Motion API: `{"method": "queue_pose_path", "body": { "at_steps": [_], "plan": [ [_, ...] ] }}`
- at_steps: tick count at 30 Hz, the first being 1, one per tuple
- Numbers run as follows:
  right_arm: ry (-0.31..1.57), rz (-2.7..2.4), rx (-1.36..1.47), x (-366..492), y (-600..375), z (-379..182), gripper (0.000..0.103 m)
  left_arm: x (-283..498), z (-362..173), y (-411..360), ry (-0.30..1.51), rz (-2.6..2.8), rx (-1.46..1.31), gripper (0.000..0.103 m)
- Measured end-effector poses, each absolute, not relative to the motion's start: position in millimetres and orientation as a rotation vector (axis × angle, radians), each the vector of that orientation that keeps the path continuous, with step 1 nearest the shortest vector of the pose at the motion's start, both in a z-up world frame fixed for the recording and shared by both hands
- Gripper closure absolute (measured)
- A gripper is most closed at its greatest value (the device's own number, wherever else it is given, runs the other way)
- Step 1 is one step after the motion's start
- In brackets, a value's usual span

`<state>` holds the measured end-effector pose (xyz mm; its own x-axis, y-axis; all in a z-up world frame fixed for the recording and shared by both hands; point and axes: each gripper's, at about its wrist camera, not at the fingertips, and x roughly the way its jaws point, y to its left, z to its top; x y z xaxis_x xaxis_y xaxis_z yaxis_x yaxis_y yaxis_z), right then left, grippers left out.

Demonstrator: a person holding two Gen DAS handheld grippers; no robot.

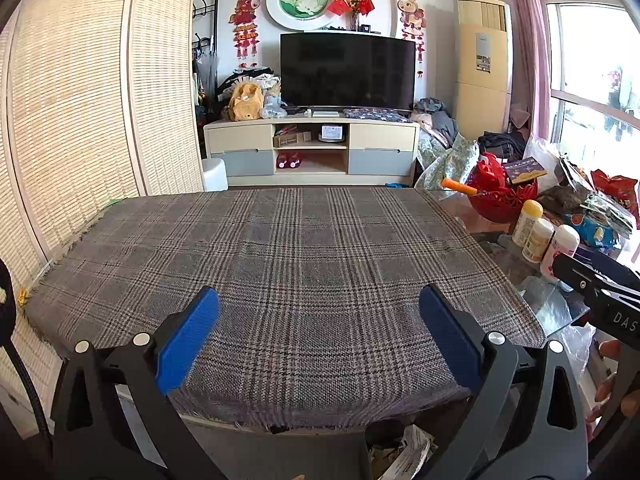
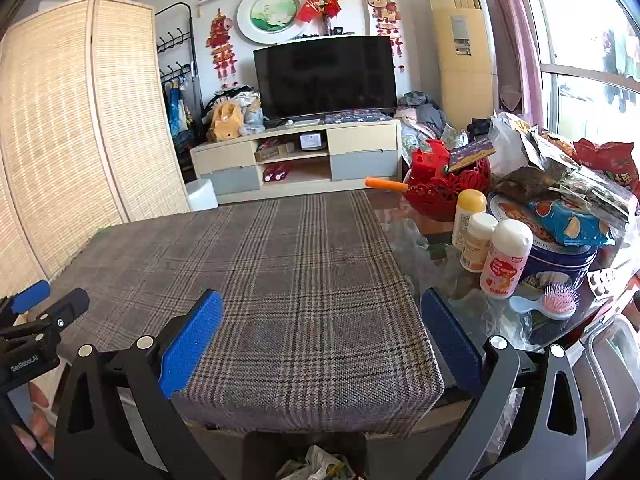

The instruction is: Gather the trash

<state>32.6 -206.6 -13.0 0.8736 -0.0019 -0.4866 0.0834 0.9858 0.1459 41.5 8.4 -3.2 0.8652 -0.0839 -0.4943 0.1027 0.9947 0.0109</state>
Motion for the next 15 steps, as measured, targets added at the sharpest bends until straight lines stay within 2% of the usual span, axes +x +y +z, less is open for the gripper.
{"method": "queue_pose_path", "body": {
  "at_steps": [15],
  "plan": [
    [0.555, -0.087, 0.127, 41.2, -204.3, -40.1, 0.003, 52.8, -26.9, 11.6, 0.546, -0.096, 0.063, 0.008]
  ]
}}
